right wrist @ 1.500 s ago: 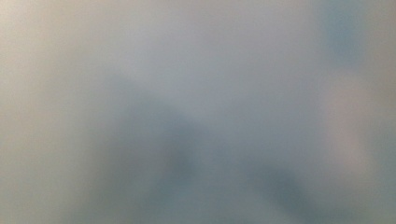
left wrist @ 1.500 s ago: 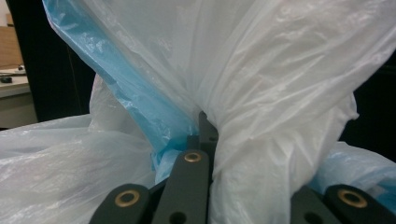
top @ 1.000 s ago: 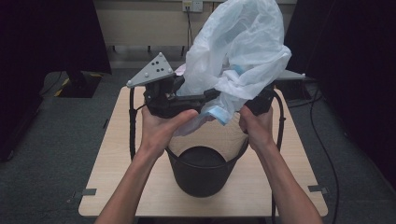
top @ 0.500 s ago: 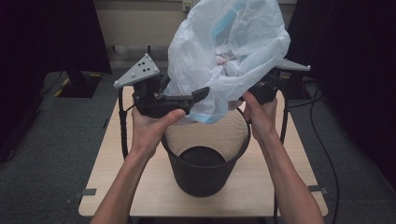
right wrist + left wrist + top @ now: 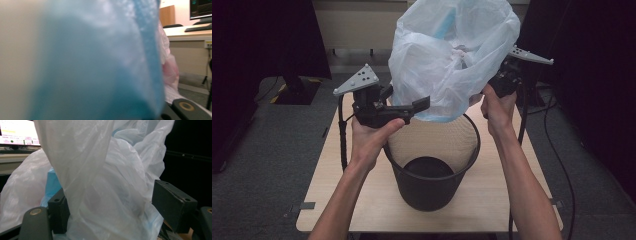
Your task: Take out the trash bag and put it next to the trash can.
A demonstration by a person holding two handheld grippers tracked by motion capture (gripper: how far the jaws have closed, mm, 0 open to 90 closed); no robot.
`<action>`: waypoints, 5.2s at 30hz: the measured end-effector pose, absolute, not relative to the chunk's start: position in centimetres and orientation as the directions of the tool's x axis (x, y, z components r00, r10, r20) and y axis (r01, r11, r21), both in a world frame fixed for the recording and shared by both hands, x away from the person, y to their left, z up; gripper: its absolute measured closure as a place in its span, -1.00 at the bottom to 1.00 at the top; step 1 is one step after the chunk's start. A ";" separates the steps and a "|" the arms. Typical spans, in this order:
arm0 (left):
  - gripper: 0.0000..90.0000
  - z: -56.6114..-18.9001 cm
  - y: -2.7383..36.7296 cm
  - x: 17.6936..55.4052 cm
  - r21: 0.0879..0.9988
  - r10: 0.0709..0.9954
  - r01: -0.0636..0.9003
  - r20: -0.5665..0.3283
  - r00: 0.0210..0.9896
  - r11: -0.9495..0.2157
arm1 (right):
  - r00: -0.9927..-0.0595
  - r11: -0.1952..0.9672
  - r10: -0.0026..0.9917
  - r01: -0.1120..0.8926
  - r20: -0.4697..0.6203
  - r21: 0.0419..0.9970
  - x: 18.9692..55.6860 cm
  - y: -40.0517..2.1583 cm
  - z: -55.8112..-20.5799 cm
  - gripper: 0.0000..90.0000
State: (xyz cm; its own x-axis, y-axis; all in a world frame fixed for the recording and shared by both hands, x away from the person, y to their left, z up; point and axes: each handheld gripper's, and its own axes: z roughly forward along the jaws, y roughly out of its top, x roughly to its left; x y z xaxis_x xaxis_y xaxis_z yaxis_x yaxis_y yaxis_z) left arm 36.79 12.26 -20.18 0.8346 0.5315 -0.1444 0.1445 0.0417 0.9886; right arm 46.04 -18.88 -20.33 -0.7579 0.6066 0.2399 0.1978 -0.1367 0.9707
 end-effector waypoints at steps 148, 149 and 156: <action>-0.52 -37.4 24.2 36.7 0.908 0.729 0.417 -0.306 0.613 0.031 | -0.429 -0.097 0.835 0.501 0.344 0.860 49.2 -26.2 -38.6 -0.62; -0.53 -37.8 24.2 36.6 0.905 0.730 0.424 -0.304 0.612 0.021 | -0.431 -0.095 0.832 0.509 0.349 0.856 49.4 -25.9 -38.8 -0.66; -0.53 -40.4 23.9 36.1 0.883 0.742 0.468 -0.287 0.606 -0.041 | -0.424 -0.076 0.840 0.525 0.338 0.847 50.1 -24.5 -38.9 -0.66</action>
